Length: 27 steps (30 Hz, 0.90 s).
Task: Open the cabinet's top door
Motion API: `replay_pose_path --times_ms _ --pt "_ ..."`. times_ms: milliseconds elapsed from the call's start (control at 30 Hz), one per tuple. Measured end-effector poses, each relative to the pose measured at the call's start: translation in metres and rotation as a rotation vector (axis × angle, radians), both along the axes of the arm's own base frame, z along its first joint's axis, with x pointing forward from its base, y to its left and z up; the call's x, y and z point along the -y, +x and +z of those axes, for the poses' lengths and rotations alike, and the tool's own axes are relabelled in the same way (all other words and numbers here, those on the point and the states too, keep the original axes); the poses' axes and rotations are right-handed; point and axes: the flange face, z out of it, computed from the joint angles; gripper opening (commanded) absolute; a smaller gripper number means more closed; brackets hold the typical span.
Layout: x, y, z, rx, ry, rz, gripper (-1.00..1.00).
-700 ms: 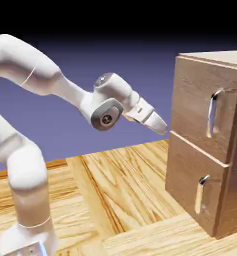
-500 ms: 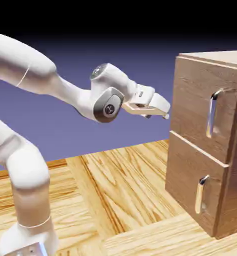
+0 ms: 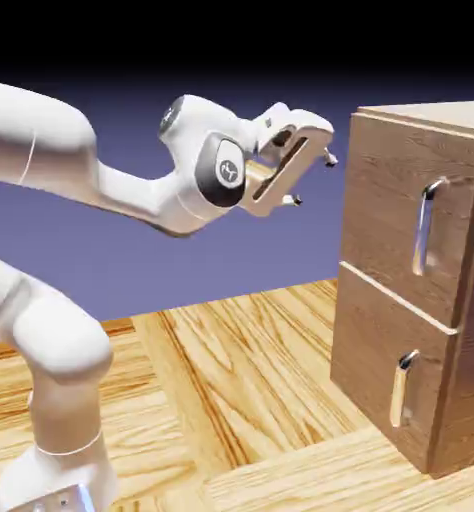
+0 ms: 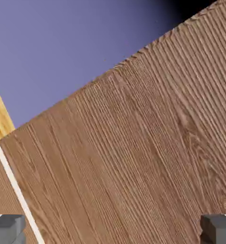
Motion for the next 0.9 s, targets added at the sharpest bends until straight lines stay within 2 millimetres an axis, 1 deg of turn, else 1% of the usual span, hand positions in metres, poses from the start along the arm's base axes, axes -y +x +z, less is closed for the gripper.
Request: replay_pose_path --times_ms 233,467,700,900 --pt "0.02 -0.008 0.015 0.115 -0.301 0.119 1.0" --pt "0.046 -0.011 0.017 0.217 -0.604 0.204 1.0" --pt "0.077 -0.006 0.006 0.297 -0.908 0.263 1.0" --pt "0.104 0.004 -0.013 0.345 -1.169 0.3 1.0"
